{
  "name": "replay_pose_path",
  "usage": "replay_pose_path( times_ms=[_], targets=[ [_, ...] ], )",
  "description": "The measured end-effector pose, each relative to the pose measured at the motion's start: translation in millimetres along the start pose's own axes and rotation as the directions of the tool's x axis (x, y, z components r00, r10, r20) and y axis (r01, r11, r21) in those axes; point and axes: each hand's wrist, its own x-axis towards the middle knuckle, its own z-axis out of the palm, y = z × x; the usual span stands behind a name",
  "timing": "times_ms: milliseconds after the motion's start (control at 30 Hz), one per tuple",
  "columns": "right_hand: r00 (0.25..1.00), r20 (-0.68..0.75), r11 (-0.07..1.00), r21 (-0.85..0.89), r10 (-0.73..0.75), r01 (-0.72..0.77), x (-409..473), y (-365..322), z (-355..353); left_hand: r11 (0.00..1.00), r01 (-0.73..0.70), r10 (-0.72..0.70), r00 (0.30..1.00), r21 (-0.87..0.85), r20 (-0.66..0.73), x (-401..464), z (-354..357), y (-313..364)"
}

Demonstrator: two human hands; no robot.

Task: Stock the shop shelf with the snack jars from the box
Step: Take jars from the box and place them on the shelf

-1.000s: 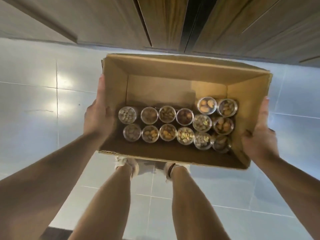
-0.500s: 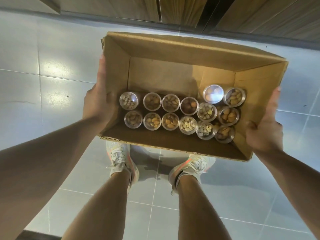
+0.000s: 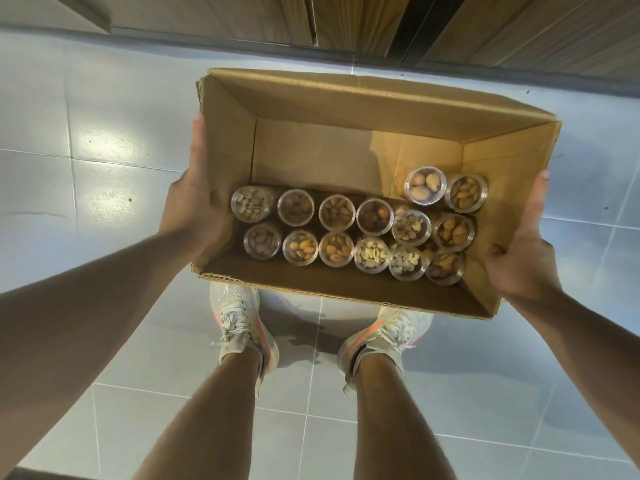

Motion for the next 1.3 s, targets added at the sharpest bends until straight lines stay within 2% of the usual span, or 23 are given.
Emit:
replay_pose_path(
  times_ms=[67, 100, 167, 233, 300, 367, 500, 633, 767, 833, 967, 1133, 1300],
  targets=[
    [1.0, -0.003, 0.998, 0.052, 0.02, -0.02, 0, -6, 0, 1.0, 0.004, -0.003, 1.0, -0.023, 0.024, -1, -2, 4],
    [0.998, -0.067, 1.0, 0.025, 0.009, -0.008, 1, -10, 1, 0.999, 0.003, -0.002, 1.0, -0.041, 0.019, -2, -2, 7],
    [0.959, -0.261, 0.988, -0.14, -0.107, 0.072, 1, -22, 3, 0.997, -0.014, 0.011, 0.999, -0.075, -0.037, -7, -3, 11],
    [0.909, -0.326, 0.945, -0.277, -0.261, 0.173, 3, -40, 8, 0.996, -0.023, 0.014, 0.995, -0.089, -0.098, -17, 0, 15],
    [0.912, -0.252, 0.917, -0.321, -0.325, 0.239, 10, -58, 17, 0.992, -0.036, 0.018, 0.989, -0.121, -0.146, -26, 5, 16],
    [0.937, -0.151, 0.902, -0.355, -0.315, 0.246, 20, -73, 30, 0.986, -0.075, 0.043, 0.977, -0.147, -0.208, -32, 12, 16],
    [0.994, 0.002, 0.903, -0.417, -0.112, 0.103, 46, -91, 60, 0.969, -0.133, 0.079, 0.965, -0.21, -0.248, -43, 26, 17],
    [0.997, 0.044, 0.825, -0.559, -0.061, 0.075, 69, -93, 87, 0.963, -0.121, 0.067, 0.973, -0.241, -0.221, -49, 34, 11],
    [0.998, -0.011, 0.881, -0.469, 0.066, -0.064, 94, -91, 96, 0.96, -0.09, 0.047, 0.985, -0.266, -0.164, -53, 36, -4],
    [0.996, -0.014, 0.89, -0.447, 0.09, -0.087, 99, -92, 97, 0.964, -0.093, 0.061, 0.989, -0.248, -0.133, -52, 34, -9],
    [0.998, 0.037, 0.878, -0.478, 0.048, -0.025, 96, -91, 94, 0.969, -0.117, 0.103, 0.992, -0.216, -0.076, -43, 30, -12],
    [0.984, 0.175, 0.92, -0.387, 0.002, 0.067, 89, -83, 80, 0.971, -0.157, 0.148, 0.987, -0.181, -0.062, -22, 29, 2],
    [0.974, 0.227, 0.941, -0.322, -0.03, 0.104, 85, -78, 71, 0.962, -0.197, 0.193, 0.98, -0.189, -0.041, -1, 33, 22]
  ],
)
